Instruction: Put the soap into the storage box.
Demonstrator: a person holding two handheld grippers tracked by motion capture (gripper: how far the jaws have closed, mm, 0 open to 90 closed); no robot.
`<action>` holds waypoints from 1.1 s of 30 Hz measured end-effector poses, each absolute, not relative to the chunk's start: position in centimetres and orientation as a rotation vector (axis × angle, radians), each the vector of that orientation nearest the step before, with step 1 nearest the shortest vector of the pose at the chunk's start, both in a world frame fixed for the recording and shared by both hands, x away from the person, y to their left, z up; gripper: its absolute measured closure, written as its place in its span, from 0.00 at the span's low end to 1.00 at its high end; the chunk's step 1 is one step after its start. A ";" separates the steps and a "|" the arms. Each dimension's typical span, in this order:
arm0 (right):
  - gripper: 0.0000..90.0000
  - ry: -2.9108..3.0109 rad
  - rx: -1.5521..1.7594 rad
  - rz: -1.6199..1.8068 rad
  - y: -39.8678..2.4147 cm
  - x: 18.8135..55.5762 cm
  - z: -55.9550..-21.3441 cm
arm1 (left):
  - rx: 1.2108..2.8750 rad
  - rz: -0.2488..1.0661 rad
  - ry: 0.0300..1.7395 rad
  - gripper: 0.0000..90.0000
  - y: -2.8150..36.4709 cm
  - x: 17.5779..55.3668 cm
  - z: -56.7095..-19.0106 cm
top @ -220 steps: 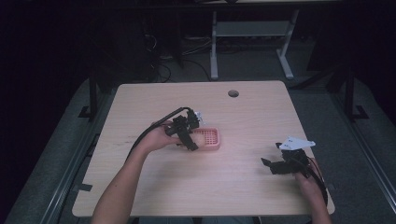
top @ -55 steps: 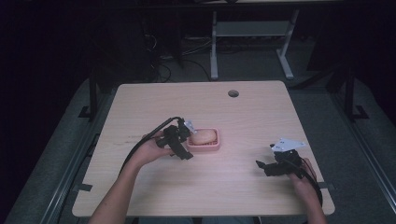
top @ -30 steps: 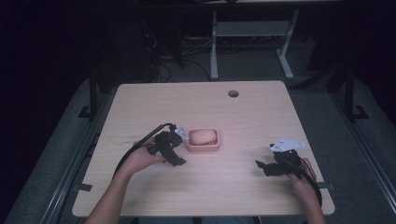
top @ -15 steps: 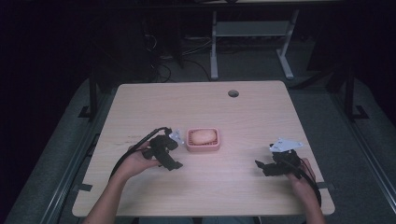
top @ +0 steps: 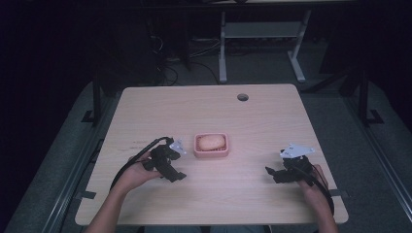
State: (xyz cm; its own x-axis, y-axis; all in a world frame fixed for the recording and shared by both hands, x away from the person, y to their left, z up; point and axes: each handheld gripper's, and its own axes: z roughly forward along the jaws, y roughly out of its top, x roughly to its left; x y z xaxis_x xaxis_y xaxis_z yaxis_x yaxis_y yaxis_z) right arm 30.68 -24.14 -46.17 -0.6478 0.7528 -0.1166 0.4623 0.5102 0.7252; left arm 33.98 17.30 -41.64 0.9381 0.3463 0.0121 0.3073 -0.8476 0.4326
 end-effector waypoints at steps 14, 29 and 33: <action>0.15 2.341 0.998 0.917 -24.0 30.7 -46.3 | 2.652 0.130 0.486 0.26 19.2 32.8 -41.9; 0.15 2.347 0.998 0.906 -23.9 30.8 -46.4 | 2.639 0.139 0.508 0.26 21.2 31.6 -42.5; 0.15 2.348 0.994 0.903 -23.8 30.8 -46.4 | 2.636 0.139 0.526 0.26 21.8 31.5 -42.7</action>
